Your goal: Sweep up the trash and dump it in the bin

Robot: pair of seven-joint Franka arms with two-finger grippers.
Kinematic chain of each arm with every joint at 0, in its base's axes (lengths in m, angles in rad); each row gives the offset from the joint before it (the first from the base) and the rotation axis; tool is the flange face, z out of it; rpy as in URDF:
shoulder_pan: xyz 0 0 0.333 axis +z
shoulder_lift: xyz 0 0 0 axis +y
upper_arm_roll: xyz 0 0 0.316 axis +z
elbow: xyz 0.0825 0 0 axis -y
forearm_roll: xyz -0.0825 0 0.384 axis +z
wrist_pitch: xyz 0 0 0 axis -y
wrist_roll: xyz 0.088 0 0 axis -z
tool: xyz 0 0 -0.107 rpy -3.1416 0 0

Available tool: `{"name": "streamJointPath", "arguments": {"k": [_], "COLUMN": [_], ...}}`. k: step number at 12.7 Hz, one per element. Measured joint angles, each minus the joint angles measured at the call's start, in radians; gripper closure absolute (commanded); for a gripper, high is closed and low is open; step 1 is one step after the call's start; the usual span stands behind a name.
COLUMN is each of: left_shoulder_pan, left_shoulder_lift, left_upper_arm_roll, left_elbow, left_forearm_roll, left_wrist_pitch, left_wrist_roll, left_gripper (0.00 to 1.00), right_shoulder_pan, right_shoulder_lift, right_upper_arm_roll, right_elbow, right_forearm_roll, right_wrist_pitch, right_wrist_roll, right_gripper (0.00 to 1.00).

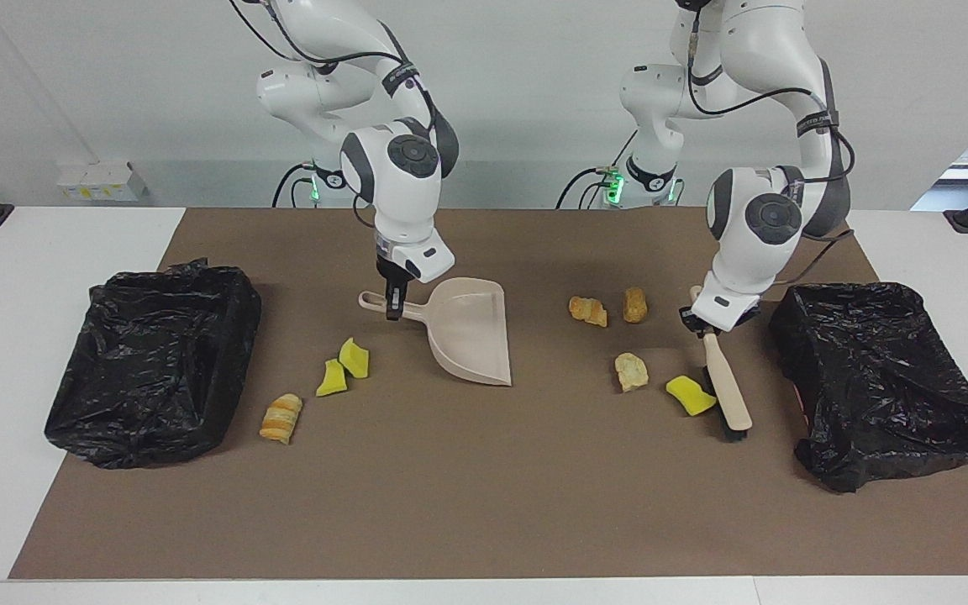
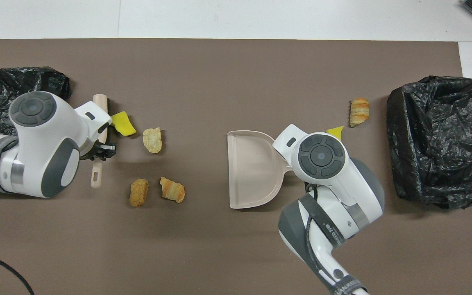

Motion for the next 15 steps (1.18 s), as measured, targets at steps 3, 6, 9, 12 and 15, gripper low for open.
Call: {"name": "streamJointPath", "arguments": {"k": [3, 6, 9, 12, 15], "left_shoulder_pan": [-0.098, -0.188, -0.283, -0.375, -0.464], "left_shoulder_lift": [-0.007, -0.021, -0.049, -0.078, -0.102], "left_upper_arm_roll": [-0.006, -0.008, -0.009, -0.009, -0.009], "left_elbow": [-0.021, -0.033, -0.062, -0.081, -0.078], "left_forearm_roll": [-0.012, -0.054, -0.096, -0.146, -0.191], "left_wrist_pitch": [0.0, -0.001, -0.007, -0.03, -0.032], "left_wrist_roll": [-0.001, -0.001, -0.004, -0.029, -0.14], "left_gripper": [1.0, 1.0, 1.0, 1.0, 1.0], "right_shoulder_pan": [0.013, 0.018, 0.019, 0.019, 0.019], "right_shoulder_lift": [0.023, 0.032, 0.033, 0.034, 0.036], "right_upper_arm_roll": [0.0, 0.0, 0.0, 0.0, -0.001], "right_elbow": [0.0, 0.0, 0.0, 0.0, 0.0], "right_forearm_roll": [0.0, 0.0, 0.0, 0.0, 0.0], "right_wrist_pitch": [0.033, 0.046, 0.046, 0.047, 0.047], "right_wrist_roll": [0.002, 0.007, 0.017, 0.019, 0.019], "right_gripper": [1.0, 1.0, 1.0, 1.0, 1.0]}}
